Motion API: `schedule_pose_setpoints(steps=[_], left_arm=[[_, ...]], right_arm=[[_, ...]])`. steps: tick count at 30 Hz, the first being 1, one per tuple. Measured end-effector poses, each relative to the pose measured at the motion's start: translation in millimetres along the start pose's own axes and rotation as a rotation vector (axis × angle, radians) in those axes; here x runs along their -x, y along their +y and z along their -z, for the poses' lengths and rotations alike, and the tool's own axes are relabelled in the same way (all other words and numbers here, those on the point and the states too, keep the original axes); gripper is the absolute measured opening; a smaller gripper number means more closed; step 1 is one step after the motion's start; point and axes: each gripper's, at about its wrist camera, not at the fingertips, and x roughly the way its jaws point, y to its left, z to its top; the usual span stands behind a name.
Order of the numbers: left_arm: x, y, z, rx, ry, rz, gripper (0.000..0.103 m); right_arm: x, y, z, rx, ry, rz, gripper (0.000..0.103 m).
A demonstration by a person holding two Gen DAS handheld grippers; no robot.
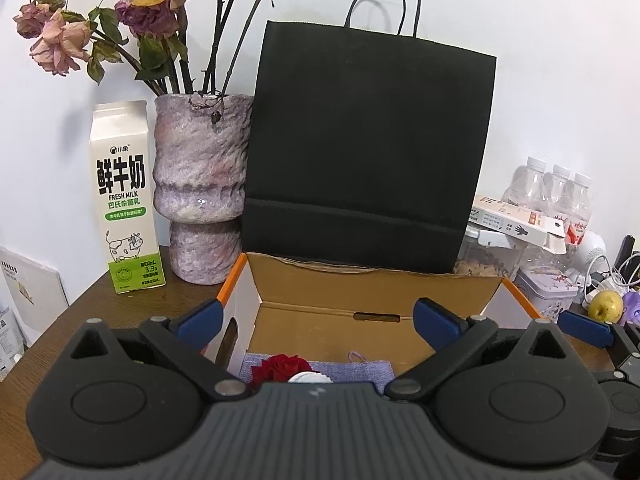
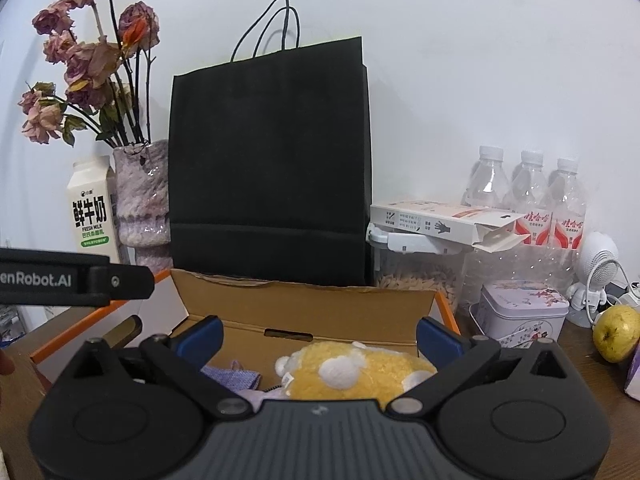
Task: Organize objects
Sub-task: 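Withdraw both tools from the box back over the table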
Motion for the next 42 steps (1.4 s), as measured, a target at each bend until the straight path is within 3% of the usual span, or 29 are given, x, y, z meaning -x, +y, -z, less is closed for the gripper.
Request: schedule_pose_setpoints(steps=[23,42], left_arm=[[42,21,16,0.01,-0.005,-0.005,0.103],[94,56,41,0.022,0.028,-0.037,0.103]], right_arm=[[46,20,16,0.009,-0.027,0.034,0.103],[96,51,44,0.006,0.022,0.018,0.103]])
